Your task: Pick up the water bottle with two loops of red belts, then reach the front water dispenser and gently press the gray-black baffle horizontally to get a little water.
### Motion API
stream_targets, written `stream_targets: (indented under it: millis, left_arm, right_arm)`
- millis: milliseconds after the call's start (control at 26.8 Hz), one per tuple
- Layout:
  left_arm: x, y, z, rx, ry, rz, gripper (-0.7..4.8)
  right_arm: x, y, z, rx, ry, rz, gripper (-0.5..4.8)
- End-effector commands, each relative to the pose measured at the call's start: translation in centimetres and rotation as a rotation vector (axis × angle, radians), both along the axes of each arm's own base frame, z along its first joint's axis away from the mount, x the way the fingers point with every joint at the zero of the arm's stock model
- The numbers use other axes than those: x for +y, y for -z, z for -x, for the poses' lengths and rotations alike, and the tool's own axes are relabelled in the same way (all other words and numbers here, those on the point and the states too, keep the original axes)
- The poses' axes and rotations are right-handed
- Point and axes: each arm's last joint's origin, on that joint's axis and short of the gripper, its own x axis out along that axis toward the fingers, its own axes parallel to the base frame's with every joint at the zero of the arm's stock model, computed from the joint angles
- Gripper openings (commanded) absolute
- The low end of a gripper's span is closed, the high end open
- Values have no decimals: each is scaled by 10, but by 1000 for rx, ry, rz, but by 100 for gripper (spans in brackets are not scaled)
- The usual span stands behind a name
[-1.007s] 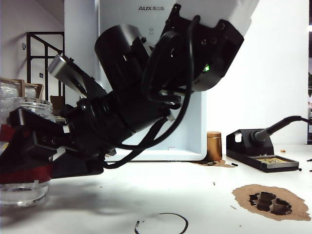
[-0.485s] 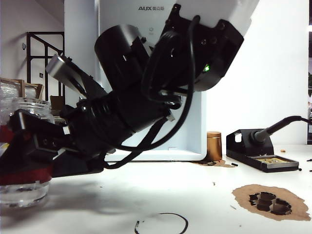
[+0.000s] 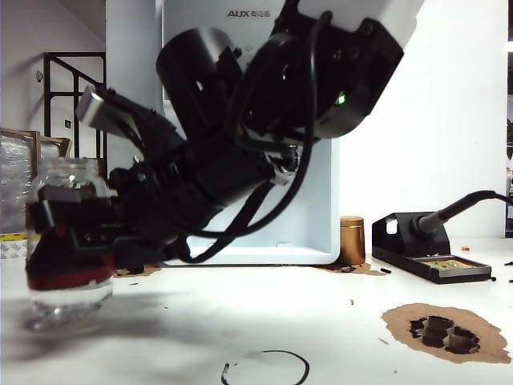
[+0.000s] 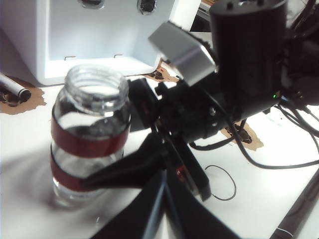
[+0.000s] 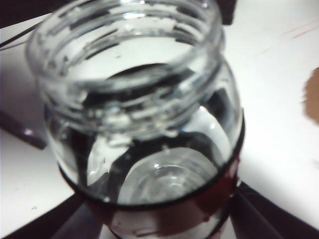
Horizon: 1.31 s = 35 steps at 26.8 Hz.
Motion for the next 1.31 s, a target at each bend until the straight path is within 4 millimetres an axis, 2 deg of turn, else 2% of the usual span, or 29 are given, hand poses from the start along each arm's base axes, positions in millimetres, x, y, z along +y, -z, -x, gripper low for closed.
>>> stream_targets:
  millis: [37,224,448,597,895,1306]
  left_arm:
    - [0,-1,0,-20,4,-8,-4]
    - [0,-1,0,-20,4,-8,-4]
    - [0,-1,0,-21,4,-8,-4]
    - [0,-1,0,-21,4,-8,-4]
    - [0,-1,0,-21,5,-7,-4]
    - [0,-1,0,-21,6,-7,-4]
  right_arm:
    - [-1,-12,-4,-48,11,-27,-2]
    - [-6,-15,-10,-64,55,-25,-2]
    - [-25,-21,-32,-59,137,-41,-2]
    - [-29,-23,-36,-64,150,-40,-2]
    - [-52,-46,-54,-115,230,-76,-2]
    - [-68,-46,-66,-105,279,-49,-2]
